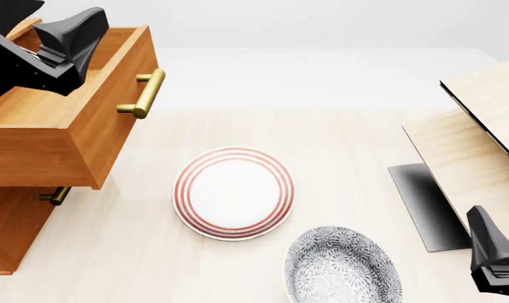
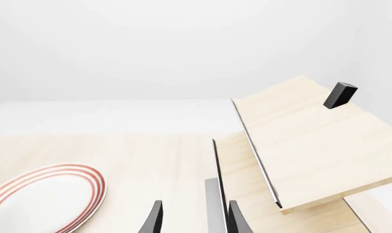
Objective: Close the top drawer of the cabinet.
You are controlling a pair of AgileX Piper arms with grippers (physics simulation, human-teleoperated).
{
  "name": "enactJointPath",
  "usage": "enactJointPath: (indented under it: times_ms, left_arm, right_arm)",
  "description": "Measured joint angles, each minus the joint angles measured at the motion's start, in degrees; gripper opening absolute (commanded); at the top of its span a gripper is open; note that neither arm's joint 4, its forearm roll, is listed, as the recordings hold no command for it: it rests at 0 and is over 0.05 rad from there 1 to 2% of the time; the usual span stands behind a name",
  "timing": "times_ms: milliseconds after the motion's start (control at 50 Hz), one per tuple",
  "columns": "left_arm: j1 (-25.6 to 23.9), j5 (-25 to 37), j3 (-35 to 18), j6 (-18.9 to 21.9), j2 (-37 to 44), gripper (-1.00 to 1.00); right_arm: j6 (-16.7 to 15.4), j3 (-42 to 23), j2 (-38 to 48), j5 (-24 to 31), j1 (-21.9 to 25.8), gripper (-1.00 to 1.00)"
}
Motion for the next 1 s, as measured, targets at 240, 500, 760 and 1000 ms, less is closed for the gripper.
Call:
enactJointPath:
  times_ms: [240,500,760,1000]
  left_arm:
    - [-4.40,1.03,-3.62,0.71,5.32,1.00]
    - [-7.62,2.28,-7.22,2.10,9.98,1.00]
    - [-9.18,4.41,-12.06,1.64,16.64,1.00]
    - [-8.21,6.32,-17.40,-1.39,23.96,1.00]
  right_arm:
    - [0.00,0.00,0.00,0.00,0.00,1.00]
    - [0.00,0.00,0.00,0.00,0.00,1.00]
    - [0.00,0.00,0.00,0.00,0.00,1.00]
    - [0.00,0.00,0.00,0.00,0.00,1.00]
